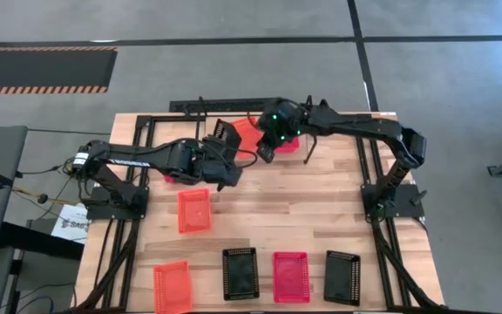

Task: Stack baskets on shelf by color
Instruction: Put the center black basket on the shelf

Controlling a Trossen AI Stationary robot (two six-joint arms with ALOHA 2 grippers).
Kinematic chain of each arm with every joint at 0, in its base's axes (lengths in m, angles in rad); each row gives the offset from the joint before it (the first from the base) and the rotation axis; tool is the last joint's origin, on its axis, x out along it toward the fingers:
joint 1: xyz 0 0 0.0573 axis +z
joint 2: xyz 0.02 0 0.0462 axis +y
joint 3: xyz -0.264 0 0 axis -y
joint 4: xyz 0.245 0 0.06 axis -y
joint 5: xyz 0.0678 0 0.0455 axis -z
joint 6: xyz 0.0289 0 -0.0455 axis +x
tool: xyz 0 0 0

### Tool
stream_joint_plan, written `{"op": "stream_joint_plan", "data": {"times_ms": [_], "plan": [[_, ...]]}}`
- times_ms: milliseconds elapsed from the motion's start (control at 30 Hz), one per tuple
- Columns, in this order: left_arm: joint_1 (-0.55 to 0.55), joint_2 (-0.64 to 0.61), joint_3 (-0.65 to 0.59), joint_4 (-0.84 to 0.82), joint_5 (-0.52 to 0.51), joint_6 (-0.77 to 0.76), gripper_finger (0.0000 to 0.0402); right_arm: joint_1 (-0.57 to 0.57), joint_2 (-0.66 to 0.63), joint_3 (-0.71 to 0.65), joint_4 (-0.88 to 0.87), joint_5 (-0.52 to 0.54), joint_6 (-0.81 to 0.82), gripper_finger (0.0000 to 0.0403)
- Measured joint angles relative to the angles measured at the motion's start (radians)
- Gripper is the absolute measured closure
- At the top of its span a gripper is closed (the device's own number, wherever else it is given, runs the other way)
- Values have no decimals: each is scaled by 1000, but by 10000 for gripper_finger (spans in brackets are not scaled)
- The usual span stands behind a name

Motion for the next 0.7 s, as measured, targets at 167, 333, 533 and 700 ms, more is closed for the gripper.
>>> {"op": "stream_joint_plan", "data": {"times_ms": [167, 333, 533, 700], "plan": [[17, 46, 0, -10, -25, -179, 401, -58, 19, 0, -35, -98, -117, 403], [67, 133, 0, -25, 32, -231, 401, -77, 19, -36, 2, -151, -187, 403], [121, 165, 6, -29, 70, -228, 401, -114, 23, -122, 66, -229, -199, 403], [147, 156, 9, -33, 63, -231, 401, -125, 67, -168, 149, -293, -193, 403]]}}
